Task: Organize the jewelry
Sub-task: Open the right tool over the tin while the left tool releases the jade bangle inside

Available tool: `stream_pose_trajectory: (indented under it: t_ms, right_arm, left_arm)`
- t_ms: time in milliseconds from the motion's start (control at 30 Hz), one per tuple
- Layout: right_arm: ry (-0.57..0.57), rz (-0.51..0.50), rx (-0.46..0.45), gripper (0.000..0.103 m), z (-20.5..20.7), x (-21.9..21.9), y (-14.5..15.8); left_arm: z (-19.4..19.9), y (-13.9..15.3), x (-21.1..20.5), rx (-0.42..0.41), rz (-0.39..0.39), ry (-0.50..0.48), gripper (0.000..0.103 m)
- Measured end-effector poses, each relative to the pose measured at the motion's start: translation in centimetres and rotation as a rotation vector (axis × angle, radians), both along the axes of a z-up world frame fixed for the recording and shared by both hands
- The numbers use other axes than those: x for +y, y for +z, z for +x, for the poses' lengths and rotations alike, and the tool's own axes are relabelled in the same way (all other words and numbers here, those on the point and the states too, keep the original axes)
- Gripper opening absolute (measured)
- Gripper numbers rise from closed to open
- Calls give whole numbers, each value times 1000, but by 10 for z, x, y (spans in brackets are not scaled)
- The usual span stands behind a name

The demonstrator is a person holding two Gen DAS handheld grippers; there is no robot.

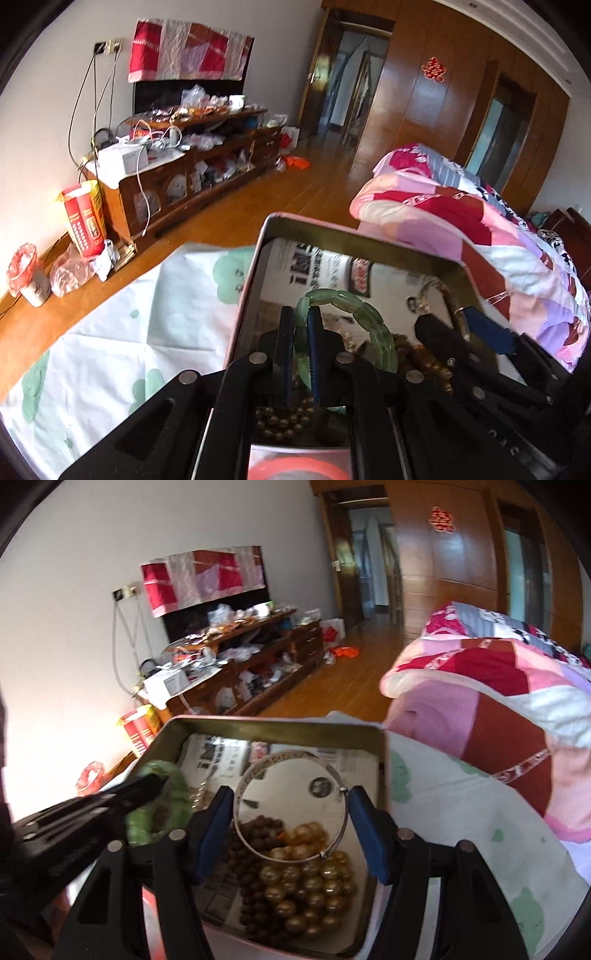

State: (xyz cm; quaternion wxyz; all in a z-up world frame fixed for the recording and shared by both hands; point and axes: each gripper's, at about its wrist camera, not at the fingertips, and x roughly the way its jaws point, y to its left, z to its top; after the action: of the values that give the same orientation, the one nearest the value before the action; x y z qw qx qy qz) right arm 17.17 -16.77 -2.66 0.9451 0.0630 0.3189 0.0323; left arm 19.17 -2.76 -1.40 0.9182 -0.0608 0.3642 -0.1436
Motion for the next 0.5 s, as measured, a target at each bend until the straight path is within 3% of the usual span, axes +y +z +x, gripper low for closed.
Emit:
stream_pose_trajectory:
  t_ms: [233, 300, 400, 467, 500]
  right_arm:
    - [35, 4, -4, 68, 1, 3, 0]
    - [38, 10, -10, 74, 0, 3, 1]
    - [-11, 20, -88, 81, -13, 0, 10]
    - [-49, 49, -161, 82, -25, -7, 22]
    - [-85, 63, -205, 86, -33, -14, 30]
  left_arm:
    - [-1, -2, -2, -40, 41, 14, 7]
    - [-2, -2, -4, -44, 60, 15, 9]
    - [-5, 5, -8, -59, 79, 5, 31]
    - [-12, 14, -9, -89, 55, -16, 60]
    - [-13, 17, -8, -102, 55, -12, 63]
